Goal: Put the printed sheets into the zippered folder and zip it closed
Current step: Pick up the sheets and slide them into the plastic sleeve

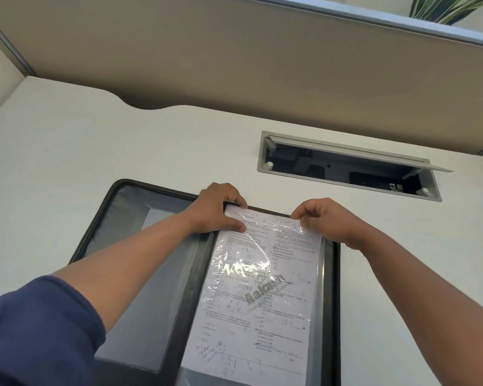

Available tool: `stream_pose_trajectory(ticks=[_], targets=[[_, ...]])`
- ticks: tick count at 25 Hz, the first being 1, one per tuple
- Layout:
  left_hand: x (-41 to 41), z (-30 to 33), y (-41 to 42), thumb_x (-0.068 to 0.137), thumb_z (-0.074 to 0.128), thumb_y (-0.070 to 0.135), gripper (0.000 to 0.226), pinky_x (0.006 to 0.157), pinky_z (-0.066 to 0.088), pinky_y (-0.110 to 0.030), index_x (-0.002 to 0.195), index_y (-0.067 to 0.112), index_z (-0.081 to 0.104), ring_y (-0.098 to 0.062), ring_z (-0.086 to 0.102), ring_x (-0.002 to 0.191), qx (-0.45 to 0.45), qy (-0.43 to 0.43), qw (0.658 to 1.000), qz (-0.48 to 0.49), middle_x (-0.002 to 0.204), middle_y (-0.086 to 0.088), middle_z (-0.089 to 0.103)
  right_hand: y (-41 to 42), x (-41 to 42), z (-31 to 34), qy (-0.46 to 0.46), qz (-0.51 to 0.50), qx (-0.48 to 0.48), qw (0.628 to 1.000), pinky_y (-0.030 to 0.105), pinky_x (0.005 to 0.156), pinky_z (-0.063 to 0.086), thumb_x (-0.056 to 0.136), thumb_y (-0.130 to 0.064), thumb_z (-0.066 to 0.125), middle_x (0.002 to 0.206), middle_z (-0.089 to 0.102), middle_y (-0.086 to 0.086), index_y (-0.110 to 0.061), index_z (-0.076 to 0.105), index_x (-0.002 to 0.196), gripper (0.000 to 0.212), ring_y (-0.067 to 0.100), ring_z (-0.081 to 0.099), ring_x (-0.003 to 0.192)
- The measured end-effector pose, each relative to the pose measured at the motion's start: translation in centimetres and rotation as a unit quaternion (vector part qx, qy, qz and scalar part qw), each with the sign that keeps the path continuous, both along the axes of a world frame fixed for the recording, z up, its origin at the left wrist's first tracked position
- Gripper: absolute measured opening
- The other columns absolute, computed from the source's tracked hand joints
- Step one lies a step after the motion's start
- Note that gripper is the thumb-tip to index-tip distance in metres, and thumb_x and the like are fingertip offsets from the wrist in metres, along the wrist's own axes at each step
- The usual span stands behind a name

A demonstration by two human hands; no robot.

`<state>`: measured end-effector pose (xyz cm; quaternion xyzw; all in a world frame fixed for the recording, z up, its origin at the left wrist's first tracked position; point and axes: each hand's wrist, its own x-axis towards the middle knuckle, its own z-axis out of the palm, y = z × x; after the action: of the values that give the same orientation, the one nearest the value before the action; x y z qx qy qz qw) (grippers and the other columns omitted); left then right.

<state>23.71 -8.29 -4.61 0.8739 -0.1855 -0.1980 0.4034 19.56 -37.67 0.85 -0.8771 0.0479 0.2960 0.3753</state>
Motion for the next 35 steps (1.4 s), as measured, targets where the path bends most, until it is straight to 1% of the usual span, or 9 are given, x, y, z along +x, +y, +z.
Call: stream_pose_trajectory(ticks=[4,7,12,19,22,25,28,31,35], targets=[[-0.1,0.0,-0.1,0.060,0.097,0.039,0.034,0.100,0.049,-0.041,0.088,0.033,0.078,-0.006,0.060,0.104,-0.005,0.003,1.000,-0.013,0.110,0.016,0.061,0.5,-0.6,-0.1,-0.002,0.011,-0.026,1.000,0.042,0.089,0.058,0.094,-0.012,0.056,0.103,0.076,-0.011,-0.029,0.081,0.089,0.030,0.018,0.068,0.103],[-0.1,0.0,0.0,0.064,0.094,0.043,0.030,0.104,0.044,-0.039,0.087,0.034,0.078,-0.007,0.053,0.111,0.025,0.000,0.999,-0.031,0.119,0.016,0.056,0.8,-1.1,-0.5,-0.009,0.040,-0.040,0.998,0.056,0.104,0.044,0.091,-0.035,0.059,0.099,0.075,-0.015,-0.028,0.078,0.084,0.022,0.013,0.066,0.103],[-0.2,-0.4,-0.1,0.071,0.087,0.050,0.018,0.108,0.029,-0.038,0.079,0.039,0.075,-0.004,0.037,0.122,0.069,-0.009,0.996,-0.062,0.131,0.021,0.049,1.4,-1.4,-0.6,-0.019,0.105,-0.050,0.993,0.048,0.082,0.040,0.071,-0.090,0.053,0.064,0.043,0.006,-0.008,0.044,0.063,0.083,0.018,0.044,0.062],[-0.2,-1.4,-0.5,0.073,0.082,0.055,0.018,0.100,0.018,-0.036,0.075,0.045,0.066,-0.010,0.033,0.129,0.100,-0.040,0.992,-0.065,0.131,0.025,0.043,1.4,-2.1,-1.7,-0.085,0.077,-0.149,0.982,0.048,0.096,0.038,0.083,-0.031,0.079,0.093,0.068,-0.013,-0.028,0.070,0.074,0.013,0.009,0.062,0.090],[-0.7,-1.0,-0.6,0.070,0.083,0.056,0.034,0.097,0.021,-0.035,0.090,0.044,0.058,-0.014,0.038,0.128,0.097,-0.060,0.993,-0.036,0.134,0.019,0.047,1.9,-3.0,-2.5,-0.138,0.026,-0.172,0.975,0.043,0.094,0.033,0.083,-0.032,0.079,0.101,0.062,-0.022,-0.038,0.070,0.079,0.011,0.009,0.058,0.101],[-3.1,-0.6,-0.3,0.075,0.076,0.063,0.052,0.101,0.020,-0.036,0.116,0.038,0.056,-0.017,0.033,0.136,0.133,-0.153,0.979,0.025,0.147,0.011,0.043,2.2,-6.1,-3.6,-0.228,-0.008,-0.217,0.949,0.042,0.099,0.027,0.087,-0.034,0.073,0.128,0.056,-0.013,-0.038,0.067,0.118,0.032,0.016,0.050,0.119],[-7.6,-0.5,0.6,0.092,0.065,0.050,0.036,0.102,0.034,-0.044,0.118,0.025,0.064,-0.024,0.045,0.128,0.136,-0.225,0.962,0.069,0.137,0.002,0.053,3.4,-10.6,-4.0,-0.280,-0.002,-0.192,0.941,0.045,0.097,0.027,0.089,-0.034,0.069,0.130,0.059,-0.008,-0.032,0.068,0.123,0.034,0.022,0.051,0.122],[-13.2,-0.6,2.5,0.096,0.063,0.034,0.035,0.106,0.041,-0.041,0.126,0.015,0.063,-0.027,0.048,0.126,0.107,-0.174,0.978,0.033,0.135,-0.004,0.053,4.6,-15.3,-4.2,-0.260,0.022,-0.192,0.946,0.042,0.097,0.025,0.092,-0.051,0.060,0.133,0.058,-0.014,-0.036,0.067,0.124,0.036,0.017,0.048,0.128],[-19.9,-0.6,5.0,0.095,0.052,0.053,0.060,0.119,0.022,-0.032,0.147,0.024,0.047,-0.021,0.032,0.145,0.148,-0.133,0.980,-0.022,0.157,0.001,0.037,5.4,-20.7,-3.9,-0.211,0.027,-0.216,0.953,0.042,0.106,0.018,0.089,-0.069,0.044,0.152,0.043,-0.020,-0.046,0.057,0.131,0.050,0.010,0.031,0.144]])
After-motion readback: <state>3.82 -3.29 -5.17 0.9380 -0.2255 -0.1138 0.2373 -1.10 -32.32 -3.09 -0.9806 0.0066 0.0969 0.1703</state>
